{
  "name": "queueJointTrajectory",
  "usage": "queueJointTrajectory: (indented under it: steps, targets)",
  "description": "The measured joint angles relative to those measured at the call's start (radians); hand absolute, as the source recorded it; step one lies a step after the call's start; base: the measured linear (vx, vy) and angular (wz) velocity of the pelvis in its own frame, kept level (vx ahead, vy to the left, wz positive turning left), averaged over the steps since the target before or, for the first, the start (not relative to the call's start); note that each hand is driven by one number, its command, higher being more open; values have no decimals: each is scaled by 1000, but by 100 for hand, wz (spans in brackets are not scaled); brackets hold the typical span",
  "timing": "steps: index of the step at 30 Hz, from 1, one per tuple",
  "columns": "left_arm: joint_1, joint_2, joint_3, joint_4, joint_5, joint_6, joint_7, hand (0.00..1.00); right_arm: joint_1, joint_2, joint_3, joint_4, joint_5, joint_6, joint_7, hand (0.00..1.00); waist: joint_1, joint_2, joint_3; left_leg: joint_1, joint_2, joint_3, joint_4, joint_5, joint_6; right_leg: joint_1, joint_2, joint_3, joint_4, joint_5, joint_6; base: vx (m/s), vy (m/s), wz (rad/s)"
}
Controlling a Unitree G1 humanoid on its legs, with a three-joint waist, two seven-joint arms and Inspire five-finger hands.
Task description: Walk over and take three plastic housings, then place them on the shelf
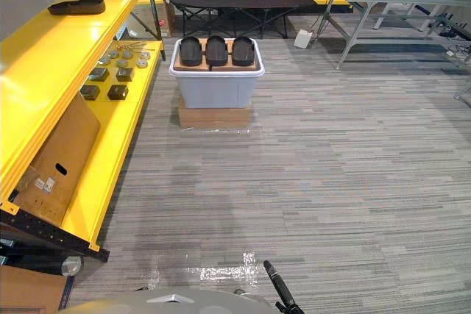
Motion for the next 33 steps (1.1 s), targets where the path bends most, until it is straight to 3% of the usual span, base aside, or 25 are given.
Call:
queueJointTrajectory:
  steps: [3, 8, 14, 24, 33]
  targets:
    - [-53, 5, -37, 25, 10, -26, -19, 100, -80, 5, 28, -4, -1, -36, 58, 100, -1, -1, 0, 11, -5, 3, -24, 6, -9, 9, -1, -3, -25, 18, 26, 53, 31, -1]
    - [-157, -4, -199, 11, 5, -125, -81, 100, -224, 8, 102, -8, -25, -137, 135, 100, -1, -3, 2, 9, -23, -7, -45, 15, -24, 14, -12, -16, -53, 31, 28, 2, 14, 6]
    - [-215, 0, -260, -10, -43, -136, -58, 100, -278, -41, 120, -41, -48, -233, 126, 100, -22, -10, 9, 6, -31, -13, -58, 19, -17, 8, -16, -23, -56, 32, 27, -6, -2, 2]
    - [-174, -5, -272, 0, 10, -253, 113, 100, -227, -27, 120, 15, -88, -220, 20, 100, -28, -8, 16, 8, -37, -17, -54, 20, -16, 19, -21, -26, -74, 40, 22, -17, -7, 1]
    - [-102, -23, -241, 56, 6, -266, 114, 100, -168, 10, 103, 57, -41, -176, 23, 100, -27, -2, 37, 22, -43, -15, -38, 20, 4, 26, -27, -14, -49, 36, 16, -93, -17, -3]
